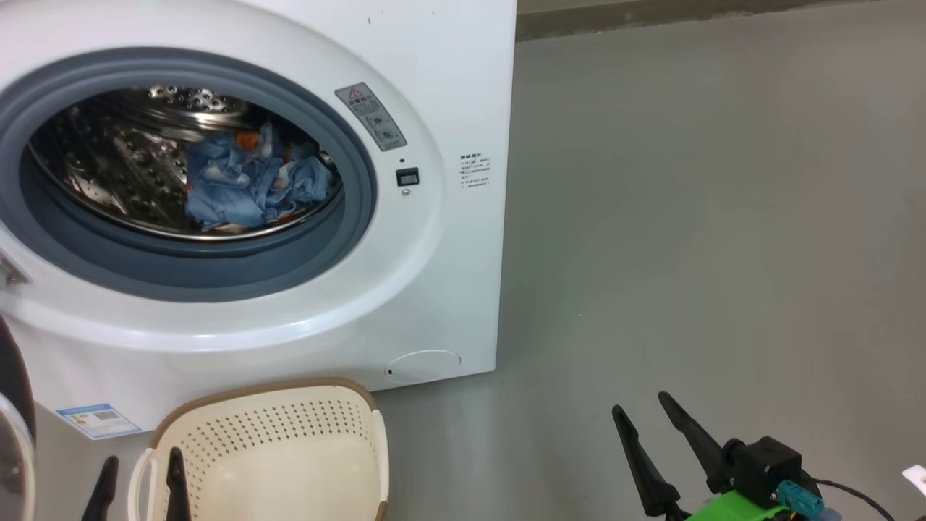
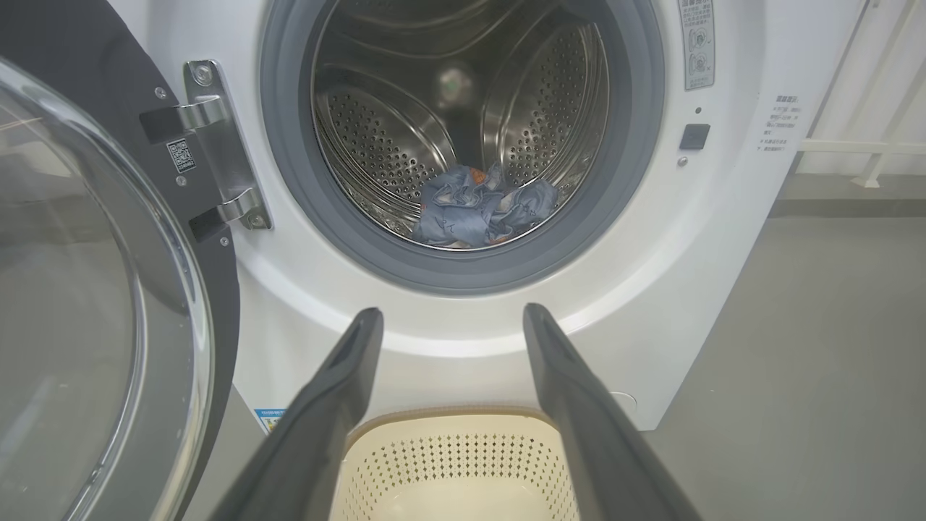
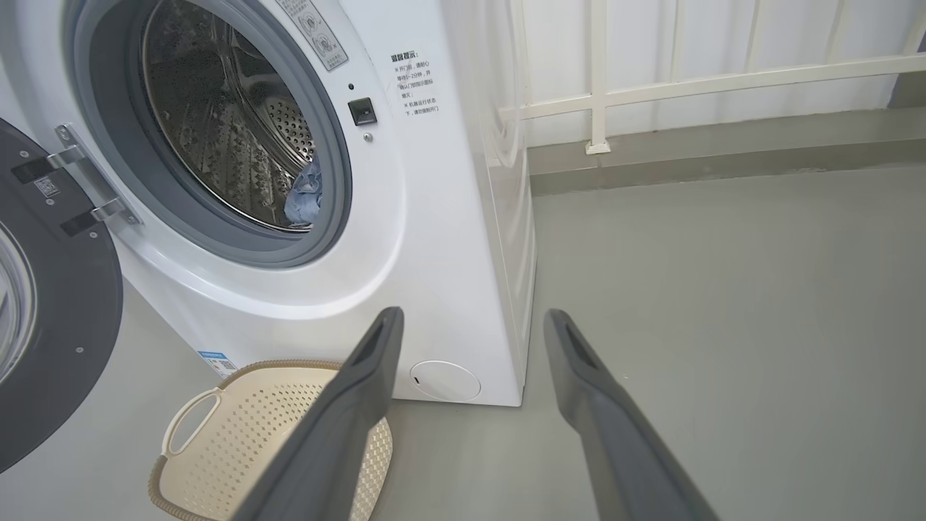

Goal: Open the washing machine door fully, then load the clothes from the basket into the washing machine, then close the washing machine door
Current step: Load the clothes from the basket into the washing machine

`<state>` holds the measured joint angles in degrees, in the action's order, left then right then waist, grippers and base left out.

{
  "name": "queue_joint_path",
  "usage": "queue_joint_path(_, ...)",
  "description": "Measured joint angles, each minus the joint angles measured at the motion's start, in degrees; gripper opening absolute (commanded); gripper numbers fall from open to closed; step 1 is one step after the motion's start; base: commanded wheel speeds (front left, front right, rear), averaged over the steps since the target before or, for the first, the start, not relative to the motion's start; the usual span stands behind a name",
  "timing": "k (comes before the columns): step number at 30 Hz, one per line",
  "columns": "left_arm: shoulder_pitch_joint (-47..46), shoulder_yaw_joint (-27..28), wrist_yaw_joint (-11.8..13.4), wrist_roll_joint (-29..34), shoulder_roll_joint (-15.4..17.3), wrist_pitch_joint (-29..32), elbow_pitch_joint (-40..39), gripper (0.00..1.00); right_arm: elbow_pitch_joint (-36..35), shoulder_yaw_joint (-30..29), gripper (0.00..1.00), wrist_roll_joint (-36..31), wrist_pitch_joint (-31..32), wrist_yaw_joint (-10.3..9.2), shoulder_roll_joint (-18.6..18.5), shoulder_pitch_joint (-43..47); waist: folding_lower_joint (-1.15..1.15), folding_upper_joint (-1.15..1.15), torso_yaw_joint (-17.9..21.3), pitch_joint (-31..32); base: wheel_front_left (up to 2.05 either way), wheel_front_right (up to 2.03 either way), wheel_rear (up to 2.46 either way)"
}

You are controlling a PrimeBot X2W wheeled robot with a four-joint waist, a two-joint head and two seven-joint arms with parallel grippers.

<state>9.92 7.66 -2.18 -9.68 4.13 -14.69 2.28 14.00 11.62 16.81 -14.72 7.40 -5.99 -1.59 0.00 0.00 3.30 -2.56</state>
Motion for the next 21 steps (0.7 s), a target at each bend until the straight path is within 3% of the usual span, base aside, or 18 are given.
queue_joint_path(7, 3.5, -0.7, 1.9, 0.4, -1.1, 0.0, -1.5, 1.00, -0.2, 0.0, 1.00, 0.0, 0.0, 0.00, -0.8, 1.6, 0.00, 0.00, -0.1, 1.9, 0.00, 0.00, 0.00)
queue_joint_path(21, 6.6, -1.8, 3.2, 1.0, -1.3, 0.0, -2.4, 1.00, -0.5, -0.1, 1.00, -0.6, 0.0, 0.00, -1.2, 1.7, 0.00, 0.00, -0.1, 3.6, 0.00, 0.00, 0.00)
